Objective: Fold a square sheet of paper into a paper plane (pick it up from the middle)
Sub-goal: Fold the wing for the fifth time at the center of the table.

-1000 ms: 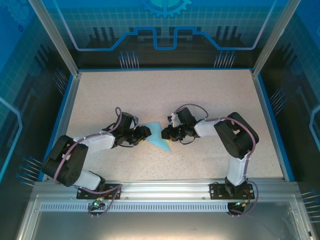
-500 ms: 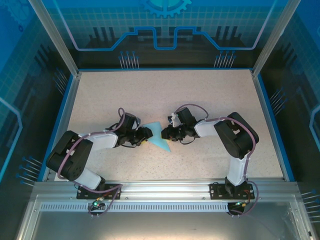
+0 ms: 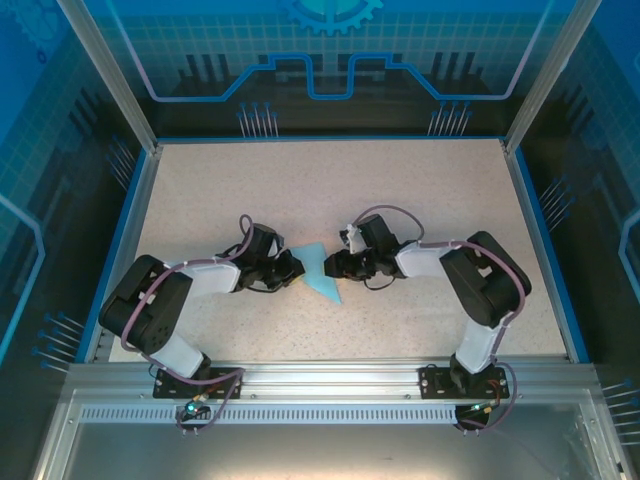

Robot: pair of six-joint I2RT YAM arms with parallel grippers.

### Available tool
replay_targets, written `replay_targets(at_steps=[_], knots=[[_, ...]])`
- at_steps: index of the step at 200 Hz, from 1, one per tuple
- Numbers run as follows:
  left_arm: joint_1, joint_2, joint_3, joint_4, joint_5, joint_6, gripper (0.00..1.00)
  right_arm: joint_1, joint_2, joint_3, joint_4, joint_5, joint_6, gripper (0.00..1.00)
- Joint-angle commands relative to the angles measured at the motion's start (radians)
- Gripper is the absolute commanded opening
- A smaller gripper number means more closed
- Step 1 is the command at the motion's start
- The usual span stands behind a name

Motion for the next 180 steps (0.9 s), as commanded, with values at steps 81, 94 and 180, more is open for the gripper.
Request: replay_targets(at_steps=[81, 94, 180], knots=[[-0.054, -0.046, 0.111, -0.189, -0.078, -0.096, 0.08, 0.273, -0.306, -0.152, 0.087, 0.54, -0.559, 0.77], [-0.056, -0.054, 0.122, -0.204, -0.084, -0.103, 0.08, 0.306, -0.299, -0.177, 0.151, 0.574, -0.612, 0.75], [-0.063, -0.062, 0.161, -0.258, -0.084, -0.117, 0.08, 0.408, -0.135, -0.2, 0.385, 0.704, -0.827, 0.58]])
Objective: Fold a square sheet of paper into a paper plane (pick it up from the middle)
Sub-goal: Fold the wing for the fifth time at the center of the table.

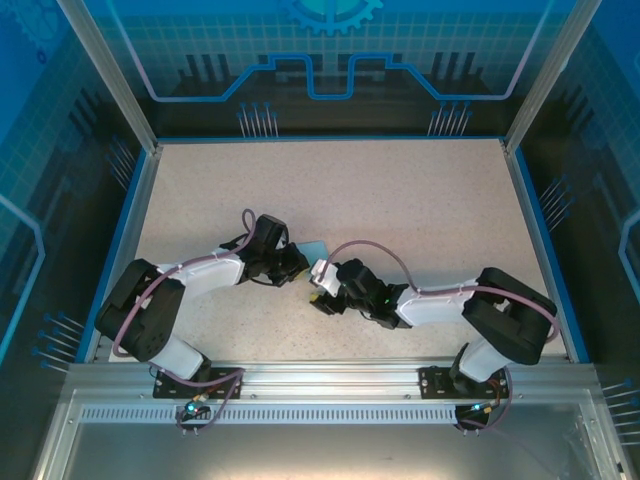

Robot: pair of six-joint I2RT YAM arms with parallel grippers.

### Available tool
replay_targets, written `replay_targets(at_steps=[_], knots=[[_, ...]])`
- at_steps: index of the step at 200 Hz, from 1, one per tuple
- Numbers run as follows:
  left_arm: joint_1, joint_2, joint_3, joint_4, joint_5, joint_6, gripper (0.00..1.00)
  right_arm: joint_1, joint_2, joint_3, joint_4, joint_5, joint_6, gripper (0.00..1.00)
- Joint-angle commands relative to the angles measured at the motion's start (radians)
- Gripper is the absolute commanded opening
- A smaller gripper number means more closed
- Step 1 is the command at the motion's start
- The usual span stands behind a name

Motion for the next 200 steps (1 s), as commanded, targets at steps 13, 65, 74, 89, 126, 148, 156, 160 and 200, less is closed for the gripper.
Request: replay_targets(at_steps=[13, 65, 74, 89, 126, 148, 156, 160, 200], knots=[[-0.008, -0.026, 0.03, -0.05, -0.012, -0.021, 0.07, 0.016, 0.086, 0.044, 0.1, 0.071, -0.075, 0.51], [-0.01, -0.025, 0.033, -0.062, -0.013, -0.018, 0.07, 0.018, 0.13, 0.044, 0.177, 0.102, -0.138, 0.37], [-0.009, -0.025, 0.035, -0.062, -0.013, -0.018, 0.07, 0.017, 0.134, 0.044, 0.185, 0.101, -0.143, 0.35], [-0.008, -0.024, 0.038, -0.064, -0.012, -0.018, 0.08, 0.019, 0.143, 0.042, 0.2, 0.109, -0.15, 0.31], [-0.01, -0.025, 0.044, -0.079, -0.017, -0.015, 0.11, 0.018, 0.15, 0.045, 0.188, 0.105, -0.142, 0.18], [-0.009, -0.036, 0.046, -0.097, -0.033, -0.009, 0.19, 0.016, 0.147, 0.042, 0.175, 0.088, -0.126, 0.12], [-0.008, -0.043, 0.049, -0.105, -0.042, -0.005, 0.23, 0.015, 0.146, 0.039, 0.175, 0.079, -0.116, 0.11], [-0.009, -0.046, 0.05, -0.109, -0.047, -0.003, 0.25, 0.014, 0.145, 0.038, 0.173, 0.074, -0.11, 0.1], [0.016, -0.099, 0.055, -0.156, -0.107, 0.026, 0.47, -0.014, 0.129, 0.038, 0.153, -0.026, -0.023, 0.04]])
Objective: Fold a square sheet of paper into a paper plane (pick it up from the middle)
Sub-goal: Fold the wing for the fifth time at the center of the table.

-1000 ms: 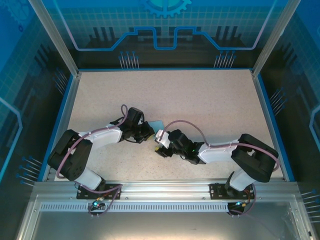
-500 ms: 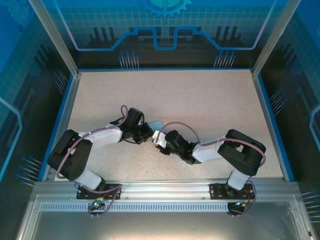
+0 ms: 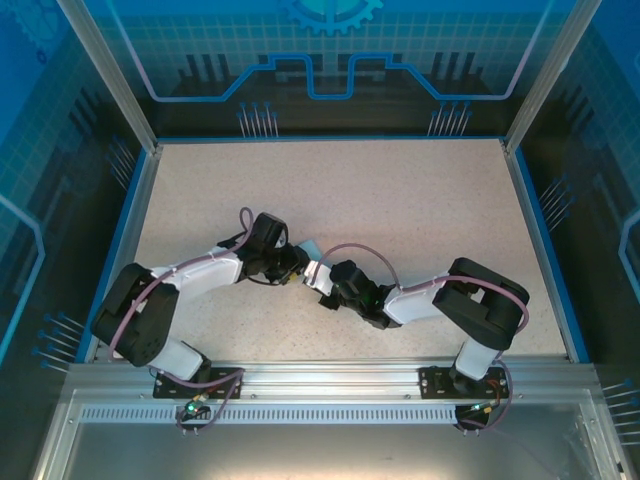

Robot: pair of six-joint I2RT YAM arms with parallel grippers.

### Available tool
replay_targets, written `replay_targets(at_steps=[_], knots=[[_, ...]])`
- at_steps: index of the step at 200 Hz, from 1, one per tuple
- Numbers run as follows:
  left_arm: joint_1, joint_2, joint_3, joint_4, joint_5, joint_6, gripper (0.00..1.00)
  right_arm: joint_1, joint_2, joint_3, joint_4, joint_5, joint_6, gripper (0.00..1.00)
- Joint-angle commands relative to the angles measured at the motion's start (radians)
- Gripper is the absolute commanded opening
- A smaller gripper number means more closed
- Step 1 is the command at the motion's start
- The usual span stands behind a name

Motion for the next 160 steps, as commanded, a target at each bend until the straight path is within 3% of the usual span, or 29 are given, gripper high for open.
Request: replay_targets(at_steps=[1, 71, 160], knots=[[0.02, -0.057, 0.027, -0.058, -0.058, 0.018, 0.47, -0.018, -0.007, 0.017, -0.002, -0.092, 0.081, 0.04], [0.107, -0.218, -0.024, -0.118, -0.171, 0.094, 0.76, -0.146, -0.032, 0.017, -0.011, -0.342, 0.351, 0.0], [0.108, -0.223, -0.095, 0.002, -0.102, 0.124, 0.8, -0.291, 0.04, 0.047, -0.02, -0.519, 0.598, 0.0]])
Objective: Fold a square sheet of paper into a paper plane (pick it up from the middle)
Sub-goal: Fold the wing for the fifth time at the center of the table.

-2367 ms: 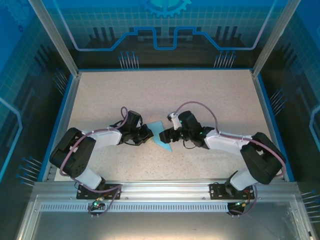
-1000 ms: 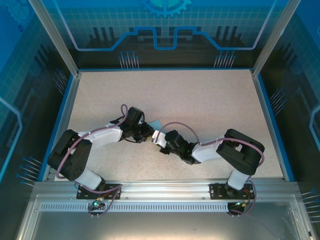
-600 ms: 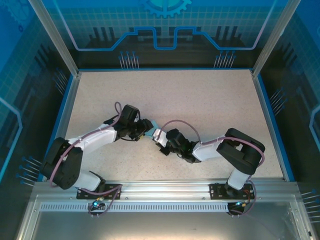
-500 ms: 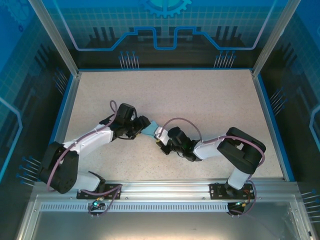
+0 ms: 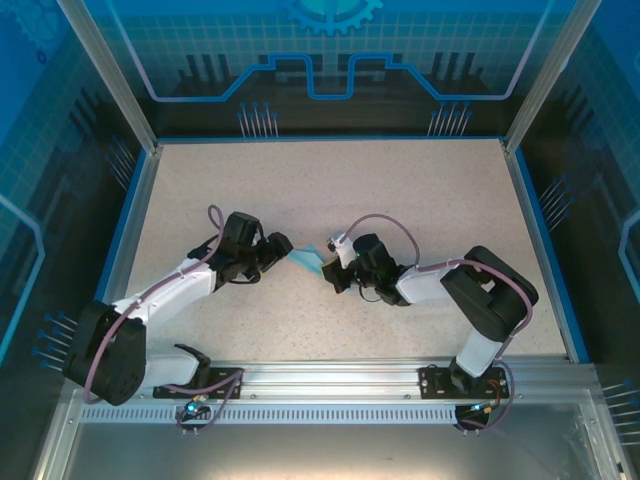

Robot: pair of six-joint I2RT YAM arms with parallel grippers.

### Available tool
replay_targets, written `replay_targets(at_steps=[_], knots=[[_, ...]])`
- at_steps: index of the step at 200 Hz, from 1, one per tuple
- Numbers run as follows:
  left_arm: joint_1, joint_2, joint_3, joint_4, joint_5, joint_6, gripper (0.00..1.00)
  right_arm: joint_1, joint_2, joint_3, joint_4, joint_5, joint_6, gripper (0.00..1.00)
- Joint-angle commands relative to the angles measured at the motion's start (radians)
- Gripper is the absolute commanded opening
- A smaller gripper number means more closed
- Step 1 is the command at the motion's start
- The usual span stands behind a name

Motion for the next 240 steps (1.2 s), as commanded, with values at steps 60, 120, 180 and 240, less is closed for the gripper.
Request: replay_targets(at_steps=[60, 120, 180, 240], knots=[[-0.012, 0.025, -0.046, 0.141, 0.095, 0.058, 0.7, -0.043, 0.075, 0.015, 0.017, -0.148, 0.224, 0.01], [-0.041, 0.066, -0.056, 0.191, 0.117, 0.081, 0.6, -0.072, 0.116, 0.035, 0.009, -0.203, 0.322, 0.04], [-0.068, 0.127, -0.059, 0.257, 0.147, 0.086, 0.53, -0.088, 0.14, 0.029, 0.008, -0.231, 0.379, 0.05], [-0.092, 0.197, -0.044, 0.298, 0.165, 0.093, 0.45, -0.116, 0.173, 0.029, 0.026, -0.242, 0.445, 0.06]])
